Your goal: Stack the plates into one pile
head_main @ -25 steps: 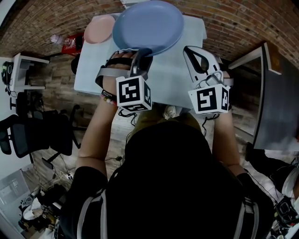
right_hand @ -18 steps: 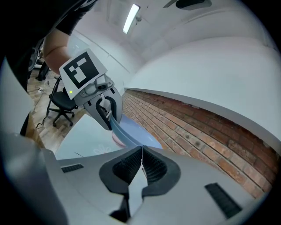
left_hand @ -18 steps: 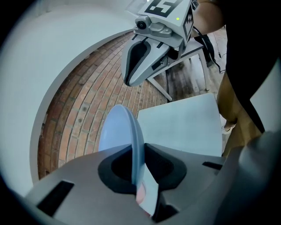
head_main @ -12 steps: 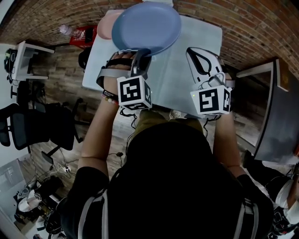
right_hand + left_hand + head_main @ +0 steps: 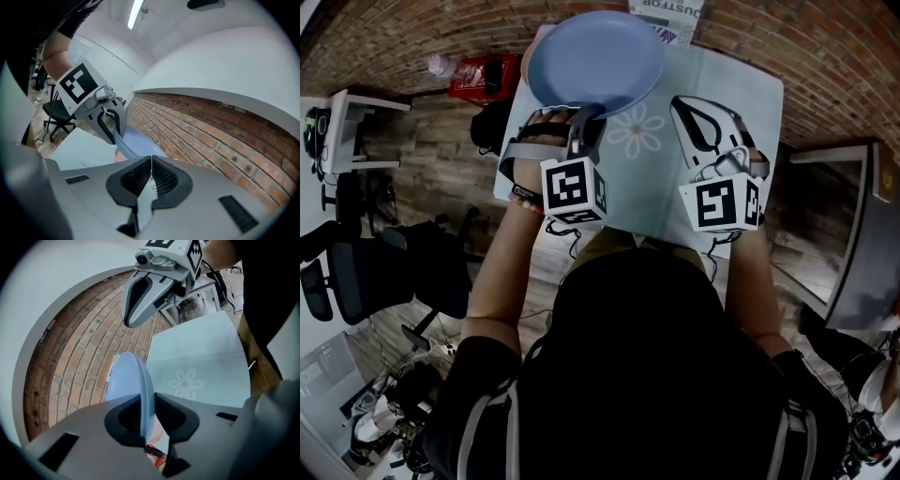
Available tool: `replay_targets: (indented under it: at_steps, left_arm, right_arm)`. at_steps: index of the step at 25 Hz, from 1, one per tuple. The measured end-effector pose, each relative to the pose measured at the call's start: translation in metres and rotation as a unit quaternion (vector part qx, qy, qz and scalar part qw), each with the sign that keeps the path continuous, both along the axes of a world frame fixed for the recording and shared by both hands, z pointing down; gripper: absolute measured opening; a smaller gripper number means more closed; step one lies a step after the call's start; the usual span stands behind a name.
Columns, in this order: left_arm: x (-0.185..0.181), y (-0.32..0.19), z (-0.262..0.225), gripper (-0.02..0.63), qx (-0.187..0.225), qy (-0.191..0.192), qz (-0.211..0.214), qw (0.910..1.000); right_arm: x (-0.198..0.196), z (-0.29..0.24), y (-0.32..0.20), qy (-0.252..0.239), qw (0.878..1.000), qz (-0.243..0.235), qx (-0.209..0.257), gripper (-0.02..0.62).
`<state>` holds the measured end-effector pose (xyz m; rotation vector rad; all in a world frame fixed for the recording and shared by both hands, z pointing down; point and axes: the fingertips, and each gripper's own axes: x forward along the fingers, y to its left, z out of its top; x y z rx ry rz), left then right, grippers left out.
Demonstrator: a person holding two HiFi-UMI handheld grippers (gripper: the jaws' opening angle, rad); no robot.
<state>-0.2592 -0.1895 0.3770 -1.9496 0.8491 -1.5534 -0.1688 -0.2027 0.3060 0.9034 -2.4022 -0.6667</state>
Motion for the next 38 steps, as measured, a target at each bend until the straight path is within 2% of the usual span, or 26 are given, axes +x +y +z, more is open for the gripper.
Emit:
replay_targets:
  at_steps: [7,16,28,38]
  left_arm:
    - [-0.078,-0.041,0.029,0.072,-0.017,-0.001,0.017,0.9997]
    - [-0.13,-0.073,0.082,0.078,-0.055,0.012,0.03,0.998]
    - [-0.166,-0.076,0.167,0.077,-0.138,0.004,0.018,0.9902]
    - [-0.186,-0.099,0.184,0.072,-0.144,0.007,-0.006,0.9896]
  right_arm:
    - [-0.076,0.01,-0.035,0.01,0.999,0.027,-0.022,0.037]
    - [-0.139,0.048,-0.052,0.028,0.997,0.036,-0.06,0.037]
    - [-0.16,0.081,-0.071,0.058,0.993,0.048,-0.091,0.037]
    - [-0.168,0.087,-0.082,0.079,0.991,0.046,-0.095,0.037]
